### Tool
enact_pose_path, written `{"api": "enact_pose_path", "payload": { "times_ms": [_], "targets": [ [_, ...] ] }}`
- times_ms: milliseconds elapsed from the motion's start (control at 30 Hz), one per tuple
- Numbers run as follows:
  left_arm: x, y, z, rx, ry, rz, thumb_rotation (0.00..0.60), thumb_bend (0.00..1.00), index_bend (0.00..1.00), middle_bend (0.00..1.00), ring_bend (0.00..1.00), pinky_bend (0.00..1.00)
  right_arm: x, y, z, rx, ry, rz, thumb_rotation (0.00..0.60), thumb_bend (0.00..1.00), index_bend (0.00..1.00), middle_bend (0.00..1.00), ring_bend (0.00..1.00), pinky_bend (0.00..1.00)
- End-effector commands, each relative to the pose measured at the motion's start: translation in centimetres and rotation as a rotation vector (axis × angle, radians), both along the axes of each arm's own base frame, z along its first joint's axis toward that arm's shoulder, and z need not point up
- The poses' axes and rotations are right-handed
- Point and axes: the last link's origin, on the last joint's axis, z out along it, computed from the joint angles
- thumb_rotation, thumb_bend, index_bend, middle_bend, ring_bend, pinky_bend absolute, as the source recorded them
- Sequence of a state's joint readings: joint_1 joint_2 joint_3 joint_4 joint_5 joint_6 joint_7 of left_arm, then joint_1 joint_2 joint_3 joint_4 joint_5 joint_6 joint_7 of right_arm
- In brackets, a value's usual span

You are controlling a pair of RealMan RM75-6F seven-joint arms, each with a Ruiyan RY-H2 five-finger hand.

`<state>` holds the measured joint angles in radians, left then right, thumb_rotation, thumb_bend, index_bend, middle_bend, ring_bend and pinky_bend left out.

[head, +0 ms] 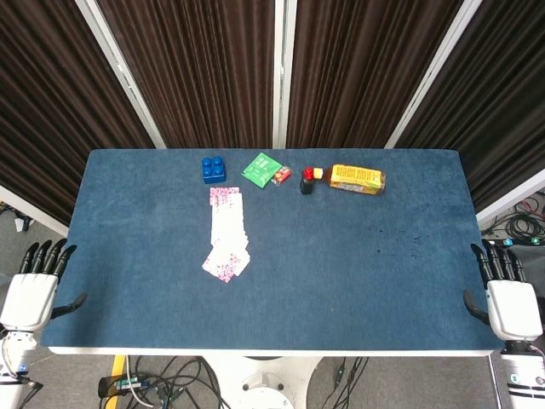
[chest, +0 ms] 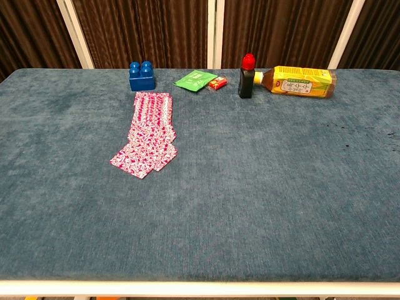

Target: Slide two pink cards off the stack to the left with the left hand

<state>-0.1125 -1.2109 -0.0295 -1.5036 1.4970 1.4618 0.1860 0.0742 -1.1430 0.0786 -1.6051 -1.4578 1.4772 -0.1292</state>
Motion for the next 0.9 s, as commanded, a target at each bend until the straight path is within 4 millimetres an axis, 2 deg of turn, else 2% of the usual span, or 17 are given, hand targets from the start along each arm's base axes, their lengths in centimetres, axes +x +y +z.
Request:
{"api": "enact_pose_path", "payload": {
  "times_ms": [33, 367, 467, 533, 567, 600, 667, 733, 800, 900],
  "targets": [
    [-0.1, 0.0, 0.0, -0.002, -0.001, 0.000, 0.468, 0.18, 0.10, 0.04, 0.00, 0.03, 0.0, 0.0, 0.1, -0.001, -0.004, 0.000, 0.600, 0.29, 0.00, 0.00, 0.00, 0.00],
    [0.1, 0.0, 0.0, -0.005, -0.026, -0.003, 0.471, 0.18, 0.10, 0.04, 0.00, 0.03, 0.2, -0.3, 0.3, -0.006, -0.016, 0.001, 0.600, 0.29, 0.00, 0.00, 0.00, 0.00],
    [0.2, 0.2, 0.0, -0.010, -0.031, -0.007, 0.519, 0.18, 0.10, 0.04, 0.00, 0.04, 0.2, -0.5, 0.3, -0.009, -0.022, 0.001, 0.600, 0.29, 0.00, 0.00, 0.00, 0.00],
    [0.3, 0.4, 0.0, 0.000, -0.041, 0.000, 0.588, 0.18, 0.09, 0.06, 0.01, 0.09, 0.3, -0.8, 0.4, -0.024, -0.030, 0.009, 0.600, 0.29, 0.00, 0.00, 0.00, 0.00],
    [0.3, 0.5, 0.0, 0.009, -0.047, 0.000, 0.599, 0.18, 0.09, 0.08, 0.03, 0.13, 0.4, -0.9, 0.5, -0.031, -0.034, 0.014, 0.600, 0.29, 0.00, 0.00, 0.00, 0.00],
    [0.4, 0.6, 0.0, 0.018, -0.054, -0.002, 0.600, 0.18, 0.08, 0.13, 0.09, 0.19, 0.5, -1.0, 0.6, -0.037, -0.034, 0.021, 0.600, 0.30, 0.00, 0.00, 0.00, 0.00],
    [0.7, 0.8, -0.1, 0.028, -0.054, -0.023, 0.600, 0.20, 0.08, 0.34, 0.37, 0.42, 0.7, -1.2, 0.8, -0.044, -0.027, 0.036, 0.600, 0.30, 0.00, 0.00, 0.00, 0.00],
    [0.8, 0.8, -0.7, -0.018, -0.060, -0.022, 0.600, 0.27, 0.08, 0.70, 0.75, 0.74, 0.7, -1.2, 0.9, -0.046, -0.023, 0.034, 0.600, 0.30, 0.00, 0.00, 0.00, 0.00],
    [0.9, 0.5, -1.5, -0.105, -0.064, -0.003, 0.600, 0.34, 0.08, 0.85, 0.86, 0.85, 0.5, -1.2, 0.7, -0.042, -0.022, 0.021, 0.600, 0.30, 0.00, 0.00, 0.00, 0.00],
    [1.2, 0.2, -2.8, -0.236, -0.034, 0.018, 0.600, 0.42, 0.08, 0.91, 0.90, 0.89, 0.4, -1.3, 0.5, -0.041, -0.023, 0.017, 0.600, 0.30, 0.00, 0.00, 0.00, 0.00]
  ]
}}
